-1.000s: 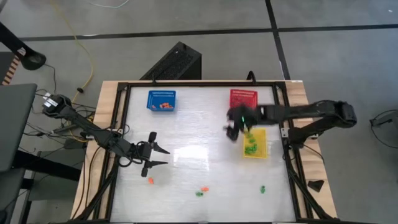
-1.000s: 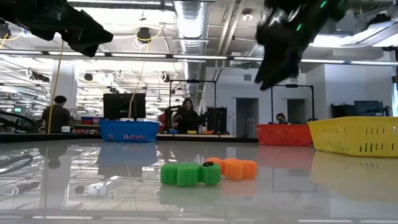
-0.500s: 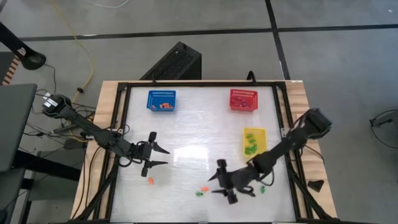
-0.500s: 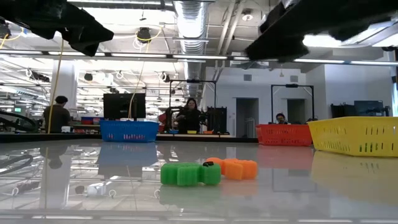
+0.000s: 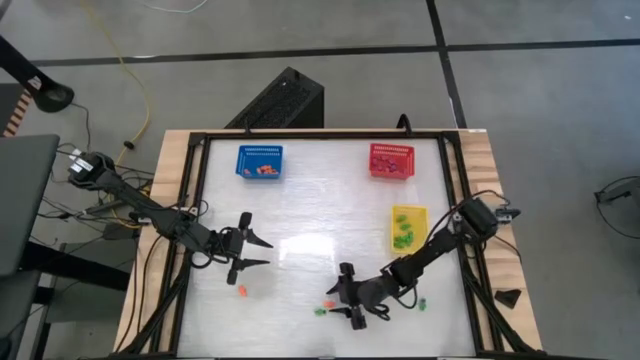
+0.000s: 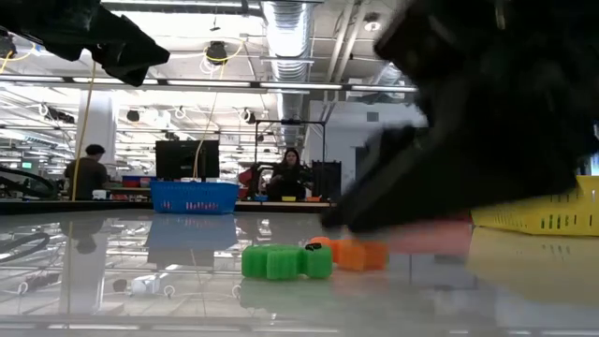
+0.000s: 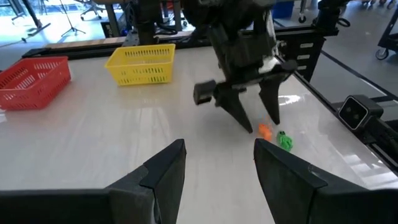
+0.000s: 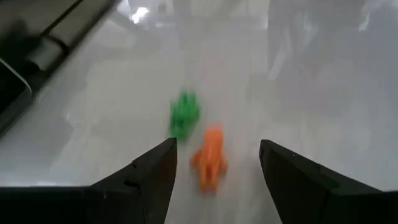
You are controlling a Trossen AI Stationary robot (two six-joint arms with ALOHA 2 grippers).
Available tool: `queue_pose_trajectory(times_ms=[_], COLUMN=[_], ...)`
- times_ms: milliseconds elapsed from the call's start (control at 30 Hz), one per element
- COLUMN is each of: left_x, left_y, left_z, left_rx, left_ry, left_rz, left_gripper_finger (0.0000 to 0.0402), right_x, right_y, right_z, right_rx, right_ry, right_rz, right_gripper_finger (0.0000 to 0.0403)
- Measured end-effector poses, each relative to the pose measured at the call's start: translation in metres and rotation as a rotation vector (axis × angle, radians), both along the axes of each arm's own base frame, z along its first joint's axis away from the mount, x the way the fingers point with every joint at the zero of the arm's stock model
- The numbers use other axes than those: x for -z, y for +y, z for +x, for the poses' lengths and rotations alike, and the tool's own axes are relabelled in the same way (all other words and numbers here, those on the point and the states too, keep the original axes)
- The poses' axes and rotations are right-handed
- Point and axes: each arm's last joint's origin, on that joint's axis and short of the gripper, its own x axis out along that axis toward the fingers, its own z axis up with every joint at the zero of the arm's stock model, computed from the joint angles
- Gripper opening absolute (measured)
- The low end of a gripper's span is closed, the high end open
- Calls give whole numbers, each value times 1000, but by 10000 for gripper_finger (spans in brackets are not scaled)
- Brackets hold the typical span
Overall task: Sort Halloween decoration
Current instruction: Put the orange skeleton toy into the blue bin
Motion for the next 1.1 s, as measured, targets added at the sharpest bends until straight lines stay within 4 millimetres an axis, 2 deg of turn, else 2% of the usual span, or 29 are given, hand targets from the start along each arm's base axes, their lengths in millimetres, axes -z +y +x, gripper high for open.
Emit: queue_pose_trajectory(times_ms=[200, 300, 400, 533, 633, 733, 933, 1100], left_x=[0, 0, 1, 1, 1, 2, 6, 13], left_y=[0, 0, 0, 0, 0, 0, 2, 9], left_z=[0, 0, 0, 0, 0, 0, -2, -9], left_rx=[0, 0, -1, -1, -4, -4, -24, -136], left_ry=[4, 4, 5, 5, 7, 22, 57, 139], left_rz=[6, 8, 6, 7, 9, 17, 42, 89], left_gripper_finger=[180, 180, 180, 180, 180, 180, 180, 180], right_x=[35, 47, 55, 54, 47, 33, -7, -47], right_y=[2, 1, 0, -1, -3, -7, -27, -57], right_z=[0, 0, -1, -2, -2, -1, 4, 16], right_rx=[15, 32, 41, 23, -9, -49, -99, -71], right_ry=[90, 117, 134, 141, 143, 127, 53, -105], right_rz=[48, 32, 17, -32, -79, -119, -226, -358], right_gripper_finger=[257, 242, 206, 133, 77, 42, 43, 51])
